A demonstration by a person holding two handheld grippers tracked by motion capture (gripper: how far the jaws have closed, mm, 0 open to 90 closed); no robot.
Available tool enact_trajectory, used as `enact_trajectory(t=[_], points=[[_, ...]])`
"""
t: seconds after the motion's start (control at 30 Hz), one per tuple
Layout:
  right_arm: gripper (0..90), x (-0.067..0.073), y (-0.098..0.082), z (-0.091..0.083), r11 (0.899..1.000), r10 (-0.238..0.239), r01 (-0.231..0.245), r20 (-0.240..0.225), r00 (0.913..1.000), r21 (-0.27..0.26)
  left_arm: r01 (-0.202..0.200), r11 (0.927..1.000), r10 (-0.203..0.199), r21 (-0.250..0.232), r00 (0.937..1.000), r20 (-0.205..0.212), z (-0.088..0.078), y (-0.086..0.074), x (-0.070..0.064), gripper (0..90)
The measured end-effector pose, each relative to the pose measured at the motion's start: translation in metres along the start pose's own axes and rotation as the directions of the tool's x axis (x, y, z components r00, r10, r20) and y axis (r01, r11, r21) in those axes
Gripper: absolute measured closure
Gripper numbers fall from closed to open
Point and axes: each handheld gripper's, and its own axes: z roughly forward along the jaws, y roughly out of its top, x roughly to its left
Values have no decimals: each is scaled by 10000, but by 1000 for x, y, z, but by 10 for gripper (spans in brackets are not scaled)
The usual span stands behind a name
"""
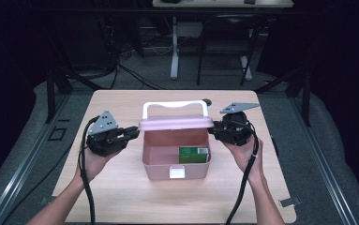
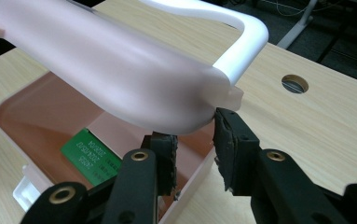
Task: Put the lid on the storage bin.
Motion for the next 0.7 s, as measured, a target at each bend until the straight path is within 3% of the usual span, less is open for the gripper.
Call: enact_trajectory(t=[0.27, 0.53, 0.7], points=[[713, 4, -8, -1, 10000, -4, 3, 144, 9999, 58, -167, 9998, 168, 104, 9998, -112, 0, -7, -6, 811], [723, 7, -22, 1, 9996, -37, 38, -53, 10000, 269, 99, 9998, -106, 167, 9993, 370, 1, -21, -12, 812], [690, 10, -27, 3, 9992, -59, 70, -263, 9996, 406, 287, 9994, -298, 200, 9979, 580, 1, -26, -12, 760]])
